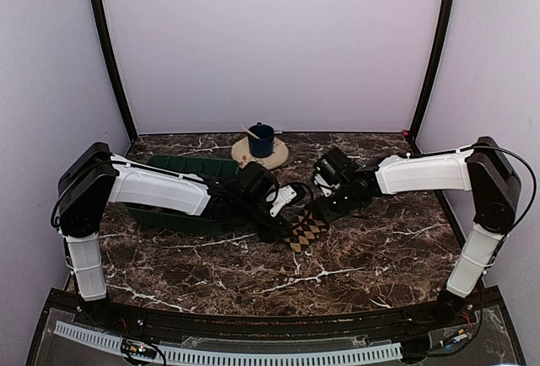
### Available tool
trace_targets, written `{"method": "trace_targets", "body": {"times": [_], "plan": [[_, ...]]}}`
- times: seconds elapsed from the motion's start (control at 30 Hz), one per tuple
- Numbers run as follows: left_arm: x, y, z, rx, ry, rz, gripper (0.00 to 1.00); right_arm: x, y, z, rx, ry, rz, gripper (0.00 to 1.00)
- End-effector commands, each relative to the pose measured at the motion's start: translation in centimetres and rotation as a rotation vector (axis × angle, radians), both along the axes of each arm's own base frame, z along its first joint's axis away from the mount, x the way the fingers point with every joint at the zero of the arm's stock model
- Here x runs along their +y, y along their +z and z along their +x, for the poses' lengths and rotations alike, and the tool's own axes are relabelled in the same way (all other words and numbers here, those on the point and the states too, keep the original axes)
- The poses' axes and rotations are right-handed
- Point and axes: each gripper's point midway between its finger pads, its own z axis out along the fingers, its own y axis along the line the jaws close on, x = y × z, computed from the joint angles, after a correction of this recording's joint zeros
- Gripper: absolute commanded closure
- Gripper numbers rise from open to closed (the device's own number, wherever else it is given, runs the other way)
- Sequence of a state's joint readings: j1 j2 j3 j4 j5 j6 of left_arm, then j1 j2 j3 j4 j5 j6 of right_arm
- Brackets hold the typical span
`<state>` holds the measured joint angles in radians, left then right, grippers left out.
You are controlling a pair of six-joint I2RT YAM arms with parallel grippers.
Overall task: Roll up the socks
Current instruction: Fold the sock at the center of the board.
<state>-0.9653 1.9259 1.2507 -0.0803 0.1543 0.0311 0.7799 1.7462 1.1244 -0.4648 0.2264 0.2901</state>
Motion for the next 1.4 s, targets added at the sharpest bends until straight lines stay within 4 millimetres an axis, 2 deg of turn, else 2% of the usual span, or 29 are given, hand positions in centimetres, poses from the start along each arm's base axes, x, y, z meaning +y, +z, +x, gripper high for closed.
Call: {"method": "trace_targets", "body": {"times": [0.0, 0.37, 0.7, 0.93, 1.03, 1.2, 1.37], "plan": [[0.2, -0.4, 1.0, -0.041, 0.034, 0.042, 0.58, 0.1, -0.4, 0.4, 0.003, -0.014, 0.018, 1.0], [0.7, -2.3, 2.0, -0.055, 0.087, 0.095, 0.59, 0.1, -0.9, 0.4, 0.017, -0.015, 0.019, 1.0], [1.3, -3.4, 1.1, -0.004, 0.091, 0.121, 0.62, -0.8, -2.0, 0.4, 0.034, -0.046, 0.0, 1.0], [1.6, -3.8, 0.4, 0.022, 0.087, 0.128, 0.63, -2.4, -3.3, 0.7, 0.058, -0.115, -0.017, 1.0], [1.7, -3.5, 0.2, 0.024, 0.087, 0.119, 0.63, -2.5, -3.3, 0.9, 0.06, -0.129, -0.01, 1.0], [1.2, -1.6, 0.1, 0.003, 0.07, 0.062, 0.63, -2.5, -2.6, 1.6, 0.046, -0.141, -0.002, 1.0], [1.4, -1.6, 0.0, 0.005, 0.066, 0.067, 0.63, -2.2, -1.7, 1.8, 0.041, -0.14, 0.013, 1.0]]}}
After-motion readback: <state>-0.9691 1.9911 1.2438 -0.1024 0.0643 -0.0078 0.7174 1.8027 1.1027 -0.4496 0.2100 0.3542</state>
